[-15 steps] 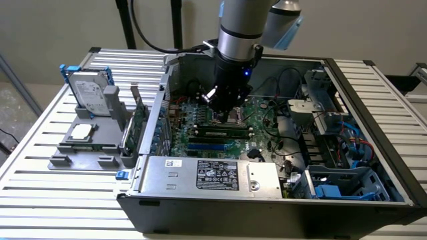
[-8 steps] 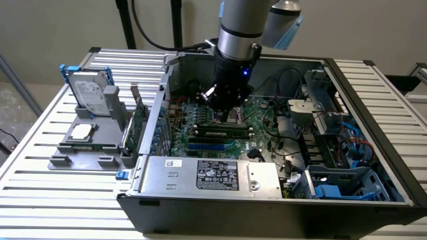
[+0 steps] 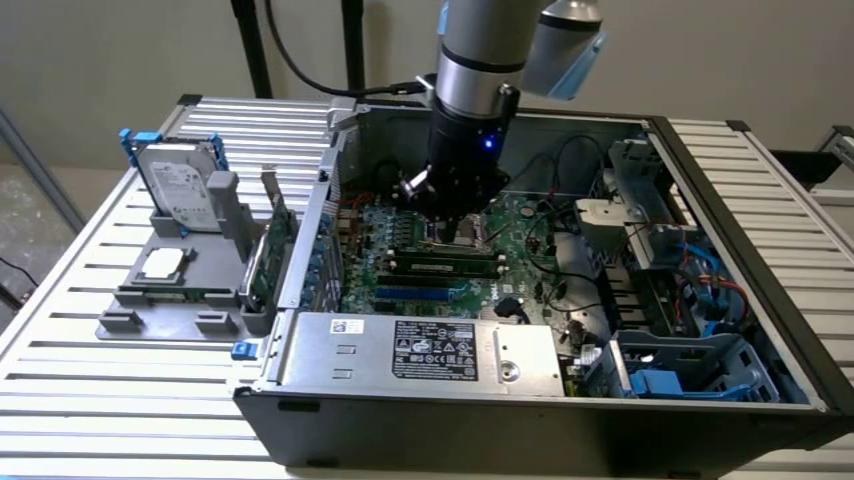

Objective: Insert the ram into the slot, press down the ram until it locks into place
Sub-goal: 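Press down the ram until it locks into place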

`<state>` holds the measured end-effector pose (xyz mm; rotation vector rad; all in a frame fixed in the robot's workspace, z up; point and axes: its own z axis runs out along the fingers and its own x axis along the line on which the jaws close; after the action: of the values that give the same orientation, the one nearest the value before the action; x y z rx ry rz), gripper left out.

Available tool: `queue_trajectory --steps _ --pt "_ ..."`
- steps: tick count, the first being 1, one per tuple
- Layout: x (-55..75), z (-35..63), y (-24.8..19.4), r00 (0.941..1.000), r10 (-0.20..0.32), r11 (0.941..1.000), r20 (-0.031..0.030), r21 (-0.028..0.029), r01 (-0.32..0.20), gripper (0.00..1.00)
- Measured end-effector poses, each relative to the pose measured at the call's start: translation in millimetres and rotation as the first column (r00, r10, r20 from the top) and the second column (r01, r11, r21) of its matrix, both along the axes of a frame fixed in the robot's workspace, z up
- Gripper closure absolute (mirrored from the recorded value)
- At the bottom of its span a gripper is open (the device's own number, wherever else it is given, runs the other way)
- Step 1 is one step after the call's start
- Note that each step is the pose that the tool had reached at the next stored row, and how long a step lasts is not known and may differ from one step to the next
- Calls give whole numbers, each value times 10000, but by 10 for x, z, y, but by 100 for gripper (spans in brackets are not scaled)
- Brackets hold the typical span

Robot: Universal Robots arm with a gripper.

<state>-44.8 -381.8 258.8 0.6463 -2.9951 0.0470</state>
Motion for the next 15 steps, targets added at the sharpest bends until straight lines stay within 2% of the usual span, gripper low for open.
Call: queue_trajectory --steps 8,15 --pt "0 26 1 9963 -843 9964 162 -8 843 89" --pt "0 48 2 9871 -1572 9875 310 -3 1573 89"
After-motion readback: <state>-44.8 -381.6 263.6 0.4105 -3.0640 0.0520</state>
